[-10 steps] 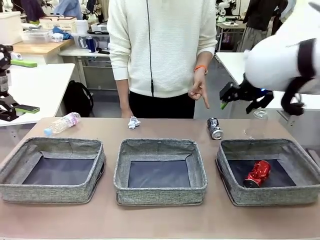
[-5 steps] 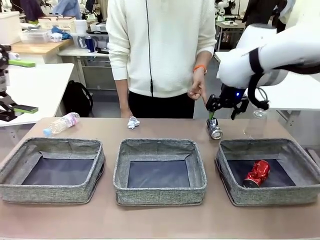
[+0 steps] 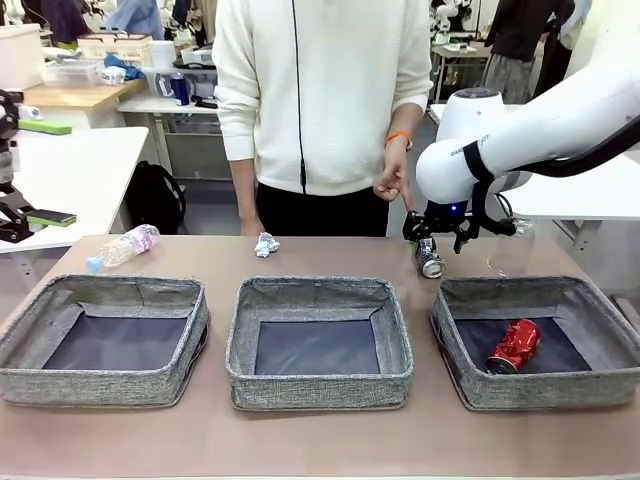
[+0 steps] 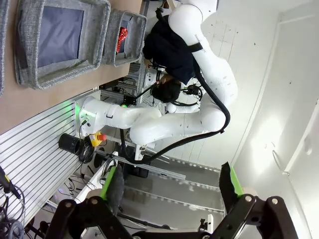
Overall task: Sort the waste into the appropriate baskets.
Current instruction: Pick up the waste item pointed out by the person.
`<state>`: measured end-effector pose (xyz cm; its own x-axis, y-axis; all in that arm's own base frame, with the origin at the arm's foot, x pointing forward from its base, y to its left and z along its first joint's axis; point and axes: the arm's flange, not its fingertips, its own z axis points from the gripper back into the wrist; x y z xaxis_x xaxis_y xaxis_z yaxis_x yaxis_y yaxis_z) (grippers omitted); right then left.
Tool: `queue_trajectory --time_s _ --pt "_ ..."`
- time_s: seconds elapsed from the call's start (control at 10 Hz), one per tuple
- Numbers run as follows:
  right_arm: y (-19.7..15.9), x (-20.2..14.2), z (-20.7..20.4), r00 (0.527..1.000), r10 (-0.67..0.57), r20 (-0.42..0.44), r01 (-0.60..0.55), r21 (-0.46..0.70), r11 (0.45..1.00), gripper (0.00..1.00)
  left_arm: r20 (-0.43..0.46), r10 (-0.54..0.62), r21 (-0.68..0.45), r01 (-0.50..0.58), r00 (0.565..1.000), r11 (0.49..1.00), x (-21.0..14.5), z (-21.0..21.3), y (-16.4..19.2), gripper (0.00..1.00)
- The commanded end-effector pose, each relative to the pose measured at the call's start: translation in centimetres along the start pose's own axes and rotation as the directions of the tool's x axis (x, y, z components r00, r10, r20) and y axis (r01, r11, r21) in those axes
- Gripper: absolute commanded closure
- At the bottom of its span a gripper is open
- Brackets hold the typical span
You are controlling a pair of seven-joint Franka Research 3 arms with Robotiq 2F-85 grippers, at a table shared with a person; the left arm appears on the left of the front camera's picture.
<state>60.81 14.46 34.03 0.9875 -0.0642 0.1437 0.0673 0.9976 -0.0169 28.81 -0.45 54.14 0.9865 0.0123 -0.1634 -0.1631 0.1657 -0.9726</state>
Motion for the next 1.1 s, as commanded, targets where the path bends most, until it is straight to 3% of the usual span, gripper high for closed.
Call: queue_trajectory --time_s 0.0,0.1,0.8,0.9,1.0 --pt "0.44 1.48 -2.26 0.998 -0.063 0.023 0.064 -0.053 0.997 0.0 -0.005 0.001 -0.013 -0.001 1.0 1.0 -0.26 -0.08 -0.32 0.0" --pt "0.48 1.59 -2.86 0.998 -0.062 0.021 0.062 -0.001 0.998 0.0 -0.005 0.001 -0.013 -0.001 1.0 1.0 -0.26 -0.08 -0.32 0.0" --pt "0.21 1.51 -2.91 0.997 -0.081 0.012 0.081 0.052 0.995 0.0 -0.005 0.001 -0.013 -0.001 1.0 1.0 -0.26 -0.08 -0.32 0.0" --pt "0.16 1.59 -2.89 0.995 -0.093 0.019 0.092 0.053 0.994 0.25 -0.005 0.001 -0.013 -0.001 1.0 1.0 -0.26 -0.08 -0.32 0.0" --pt "0.09 1.64 -2.97 0.995 -0.093 0.024 0.092 0.034 0.995 0.59 -0.005 0.001 -0.013 -0.001 1.0 1.0 -0.26 -0.08 -0.32 0.0"
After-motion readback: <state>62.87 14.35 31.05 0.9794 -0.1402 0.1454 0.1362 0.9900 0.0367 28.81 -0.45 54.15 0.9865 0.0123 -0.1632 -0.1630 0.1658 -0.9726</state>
